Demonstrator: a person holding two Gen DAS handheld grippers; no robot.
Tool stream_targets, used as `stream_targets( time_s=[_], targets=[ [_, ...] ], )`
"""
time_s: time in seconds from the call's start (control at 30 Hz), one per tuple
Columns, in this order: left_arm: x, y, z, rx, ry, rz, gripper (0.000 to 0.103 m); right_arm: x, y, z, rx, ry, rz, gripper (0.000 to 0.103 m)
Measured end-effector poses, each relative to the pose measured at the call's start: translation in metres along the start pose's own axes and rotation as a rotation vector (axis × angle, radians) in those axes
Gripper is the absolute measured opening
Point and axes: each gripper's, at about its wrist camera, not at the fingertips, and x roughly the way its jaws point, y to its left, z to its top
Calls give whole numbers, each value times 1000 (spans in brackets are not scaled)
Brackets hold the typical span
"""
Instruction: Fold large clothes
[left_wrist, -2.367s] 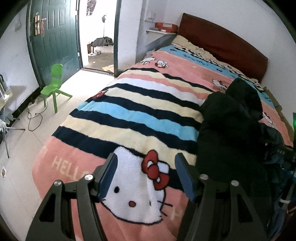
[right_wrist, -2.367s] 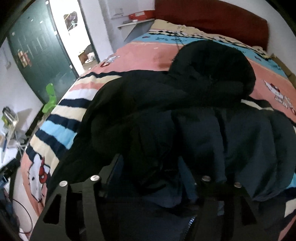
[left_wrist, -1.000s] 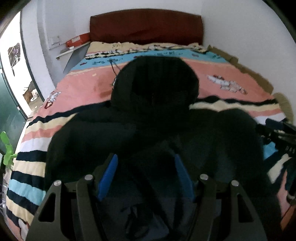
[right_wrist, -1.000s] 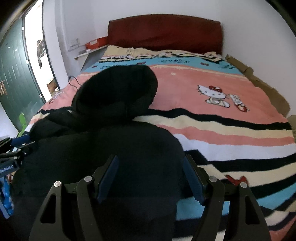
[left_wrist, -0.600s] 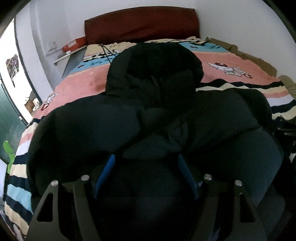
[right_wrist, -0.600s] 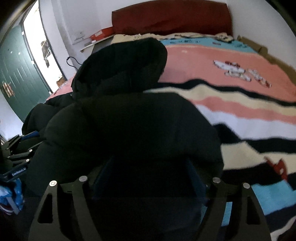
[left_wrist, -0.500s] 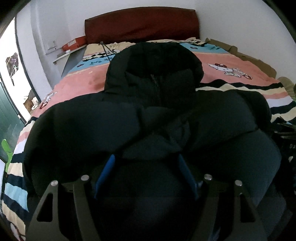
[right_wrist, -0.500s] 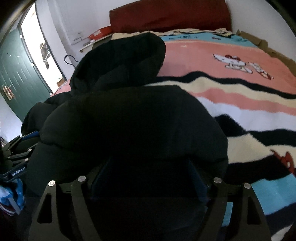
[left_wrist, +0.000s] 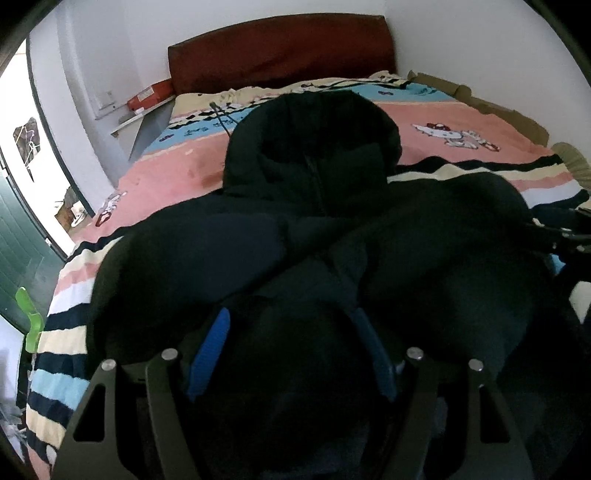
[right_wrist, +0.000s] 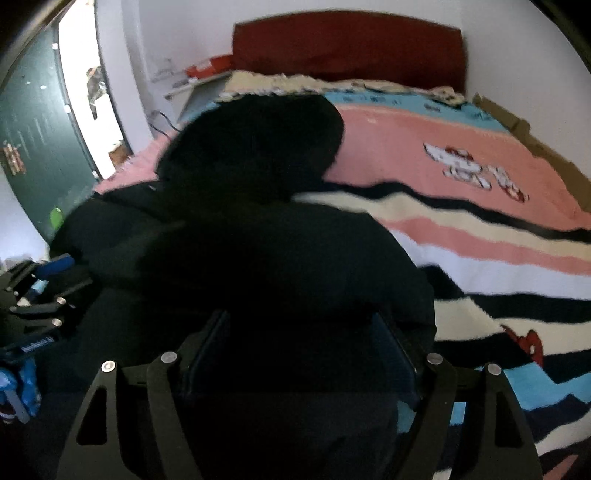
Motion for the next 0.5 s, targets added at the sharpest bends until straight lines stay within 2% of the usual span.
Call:
stream_targets(
  time_s=[0.13,0.3,0.5],
  targets=[
    [-1,0,-5,2,6,3,69,-6,19,1,-39,-2,21,78],
    [17,-6,-13,21,21,10,71,36,29,-19,-60,98,17,81],
    [22,-8,-17,21,36,18,72,50,34,-27,-83,115,-12,83]
  ],
)
